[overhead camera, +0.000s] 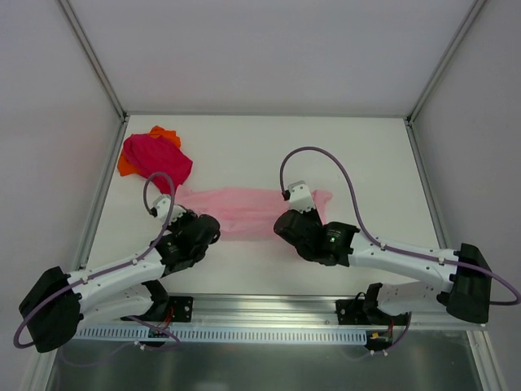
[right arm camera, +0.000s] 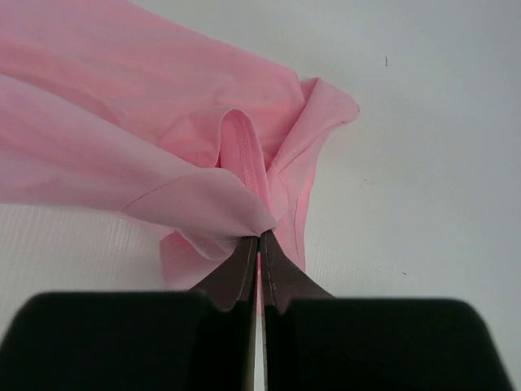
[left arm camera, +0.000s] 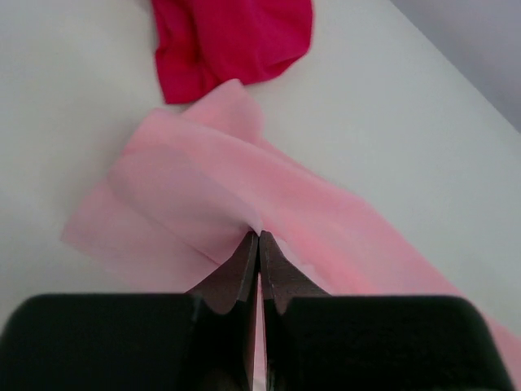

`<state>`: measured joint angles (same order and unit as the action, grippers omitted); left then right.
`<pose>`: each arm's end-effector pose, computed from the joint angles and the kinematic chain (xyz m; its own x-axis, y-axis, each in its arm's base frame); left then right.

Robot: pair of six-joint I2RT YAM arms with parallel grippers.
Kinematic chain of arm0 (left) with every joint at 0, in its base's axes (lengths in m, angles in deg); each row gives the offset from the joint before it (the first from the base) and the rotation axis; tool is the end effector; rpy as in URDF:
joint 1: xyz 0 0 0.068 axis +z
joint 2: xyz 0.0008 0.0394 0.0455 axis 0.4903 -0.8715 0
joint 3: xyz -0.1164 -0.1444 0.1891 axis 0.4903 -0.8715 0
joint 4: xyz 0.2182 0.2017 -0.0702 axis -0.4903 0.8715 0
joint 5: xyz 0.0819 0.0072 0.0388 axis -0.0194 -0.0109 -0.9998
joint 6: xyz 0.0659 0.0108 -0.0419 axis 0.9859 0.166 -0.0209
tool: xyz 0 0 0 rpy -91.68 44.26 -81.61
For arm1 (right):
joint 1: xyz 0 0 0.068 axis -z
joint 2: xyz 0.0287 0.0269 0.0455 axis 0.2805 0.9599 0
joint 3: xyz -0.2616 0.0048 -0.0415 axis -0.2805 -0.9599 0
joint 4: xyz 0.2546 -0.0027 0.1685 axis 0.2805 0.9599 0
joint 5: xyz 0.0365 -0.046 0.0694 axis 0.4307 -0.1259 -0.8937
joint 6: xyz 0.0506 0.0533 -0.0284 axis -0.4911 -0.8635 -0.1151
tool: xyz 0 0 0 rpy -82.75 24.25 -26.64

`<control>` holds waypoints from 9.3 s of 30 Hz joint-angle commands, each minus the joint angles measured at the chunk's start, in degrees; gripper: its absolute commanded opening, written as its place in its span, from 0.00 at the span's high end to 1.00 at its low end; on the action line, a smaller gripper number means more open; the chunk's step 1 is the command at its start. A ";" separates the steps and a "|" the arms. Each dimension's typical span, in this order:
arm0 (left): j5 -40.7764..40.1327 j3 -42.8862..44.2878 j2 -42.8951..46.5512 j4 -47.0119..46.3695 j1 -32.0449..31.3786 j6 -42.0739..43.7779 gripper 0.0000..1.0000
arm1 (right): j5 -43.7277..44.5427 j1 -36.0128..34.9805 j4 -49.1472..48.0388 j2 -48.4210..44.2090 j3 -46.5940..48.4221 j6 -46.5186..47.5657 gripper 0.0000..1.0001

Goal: Fold and stack the t-shirts
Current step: Fold the other side of the tshirt into a rectangle, then rotate the tshirt 90 degrees

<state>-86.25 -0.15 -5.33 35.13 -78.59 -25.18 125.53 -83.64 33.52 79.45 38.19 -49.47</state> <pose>0.1922 -0.1278 0.1528 -0.0108 -0.5641 -0.8257 -0.4588 0.7364 -0.4971 0.1661 0.2629 0.2319 -0.3488 -0.5548 -0.7553 -0.3360 0.8264 -0.4519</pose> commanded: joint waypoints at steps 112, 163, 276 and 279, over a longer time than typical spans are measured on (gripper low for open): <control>43.51 37.47 -46.06 -30.18 26.03 33.92 0.48 | -7.24 31.66 -15.05 34.62 27.80 26.39 0.20; 51.08 40.36 -52.74 -12.43 22.43 29.52 0.50 | -31.48 29.73 2.45 30.94 23.15 11.45 0.00; 38.42 13.99 -30.06 -21.13 3.88 30.31 0.52 | -66.54 43.97 -19.51 22.59 10.05 14.97 0.00; 39.56 13.91 -31.29 -22.53 3.88 30.40 0.52 | -72.62 43.97 -21.44 24.44 11.38 15.49 0.00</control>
<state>-48.11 14.21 -35.40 16.36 -74.42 4.22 61.77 -39.62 19.86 102.97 46.19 -34.91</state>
